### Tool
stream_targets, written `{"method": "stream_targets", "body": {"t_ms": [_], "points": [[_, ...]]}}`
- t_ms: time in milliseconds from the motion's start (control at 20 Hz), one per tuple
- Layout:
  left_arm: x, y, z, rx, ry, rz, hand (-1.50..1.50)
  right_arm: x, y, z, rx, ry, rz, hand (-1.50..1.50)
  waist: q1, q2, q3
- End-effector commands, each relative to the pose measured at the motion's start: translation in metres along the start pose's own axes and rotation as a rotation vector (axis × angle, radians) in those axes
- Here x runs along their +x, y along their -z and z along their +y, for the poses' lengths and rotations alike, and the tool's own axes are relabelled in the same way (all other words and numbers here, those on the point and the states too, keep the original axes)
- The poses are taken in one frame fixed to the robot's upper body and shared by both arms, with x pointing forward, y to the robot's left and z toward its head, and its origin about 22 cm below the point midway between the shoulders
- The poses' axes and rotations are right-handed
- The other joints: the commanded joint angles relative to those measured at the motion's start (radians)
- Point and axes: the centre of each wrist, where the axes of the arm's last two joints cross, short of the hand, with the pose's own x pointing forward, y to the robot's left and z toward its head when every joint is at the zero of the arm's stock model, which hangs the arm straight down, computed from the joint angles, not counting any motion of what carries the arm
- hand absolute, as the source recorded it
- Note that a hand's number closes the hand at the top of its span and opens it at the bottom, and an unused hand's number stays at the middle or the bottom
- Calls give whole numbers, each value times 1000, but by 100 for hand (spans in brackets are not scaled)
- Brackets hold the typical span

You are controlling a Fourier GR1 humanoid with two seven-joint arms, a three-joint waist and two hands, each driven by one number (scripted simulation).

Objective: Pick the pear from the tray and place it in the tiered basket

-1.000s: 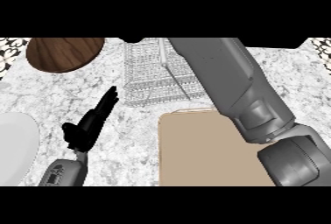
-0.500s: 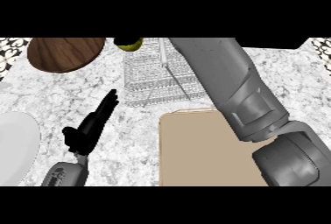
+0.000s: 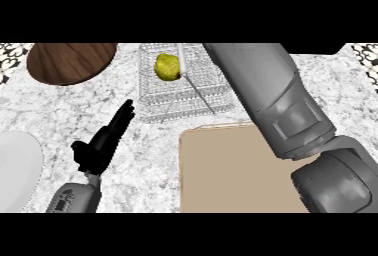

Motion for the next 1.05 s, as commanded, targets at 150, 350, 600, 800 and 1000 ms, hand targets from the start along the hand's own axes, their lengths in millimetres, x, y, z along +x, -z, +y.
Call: {"method": "stream_targets", "body": {"t_ms": [150,350,600,800,1000], "points": [[3,-4,9,24,5,-4,0,9,-8,-53,-415,31,-74,-150,-19,-5,0],[-17,-24,16,16,-1,22,0,-14,-18,-120,-571,103,-125,-150,-23,-4,1],[0,-9,12,19,3,5,0,-53,-46,-207,-621,241,-203,-150,-27,-2,2],[-1,-10,4,36,7,-3,0,-111,-73,-261,-609,264,-192,-150,-34,-4,2],[7,-9,10,13,-19,1,0,-129,-109,-306,-596,202,-199,-150,-30,-5,2]]}}
